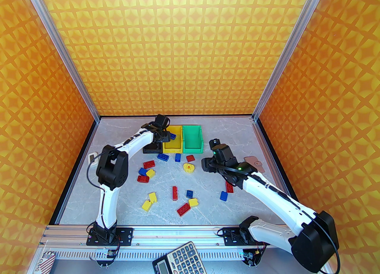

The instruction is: Sort the legos into containers by color

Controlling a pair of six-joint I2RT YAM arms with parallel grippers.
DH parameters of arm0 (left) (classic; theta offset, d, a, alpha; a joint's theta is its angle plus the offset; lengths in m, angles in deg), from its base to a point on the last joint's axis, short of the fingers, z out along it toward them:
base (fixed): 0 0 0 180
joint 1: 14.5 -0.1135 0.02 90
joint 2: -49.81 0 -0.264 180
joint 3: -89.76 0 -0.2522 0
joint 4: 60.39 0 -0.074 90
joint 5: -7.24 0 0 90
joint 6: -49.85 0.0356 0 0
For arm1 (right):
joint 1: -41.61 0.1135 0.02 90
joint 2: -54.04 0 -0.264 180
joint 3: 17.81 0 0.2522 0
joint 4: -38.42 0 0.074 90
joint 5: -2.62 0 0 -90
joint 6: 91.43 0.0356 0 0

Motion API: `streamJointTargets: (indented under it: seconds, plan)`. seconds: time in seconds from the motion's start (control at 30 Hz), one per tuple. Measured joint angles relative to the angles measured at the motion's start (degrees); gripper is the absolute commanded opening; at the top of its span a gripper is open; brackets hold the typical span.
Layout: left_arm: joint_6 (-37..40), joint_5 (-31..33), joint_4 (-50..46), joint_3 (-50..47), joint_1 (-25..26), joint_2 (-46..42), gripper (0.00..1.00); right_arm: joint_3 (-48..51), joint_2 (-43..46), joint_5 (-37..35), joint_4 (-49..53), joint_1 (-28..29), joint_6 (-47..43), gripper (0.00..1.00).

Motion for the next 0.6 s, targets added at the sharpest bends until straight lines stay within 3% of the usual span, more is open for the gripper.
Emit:
streamJointTargets:
  seconds: [0.2, 0.43, 0.6]
  plan:
    - [0.1, 0.1, -0.2, -2.7, 0.1, -7.3, 0.67, 1.8, -6.0, 2.5, -5.2, 1.7, -0.5, 0.73]
    - [0.0, 0.3, 0.0, -14.4, 1.4, -18.2, 0.67, 1.7, -17.3, 3.1, -9.3, 4.6, -0.3, 0.72]
    - [-0.3, 0.3, 0.0, -22.6, 2.8, -23.6, 0.67, 1.7, -18.5, 3.4, -9.4, 4.7, 1.1, 0.71]
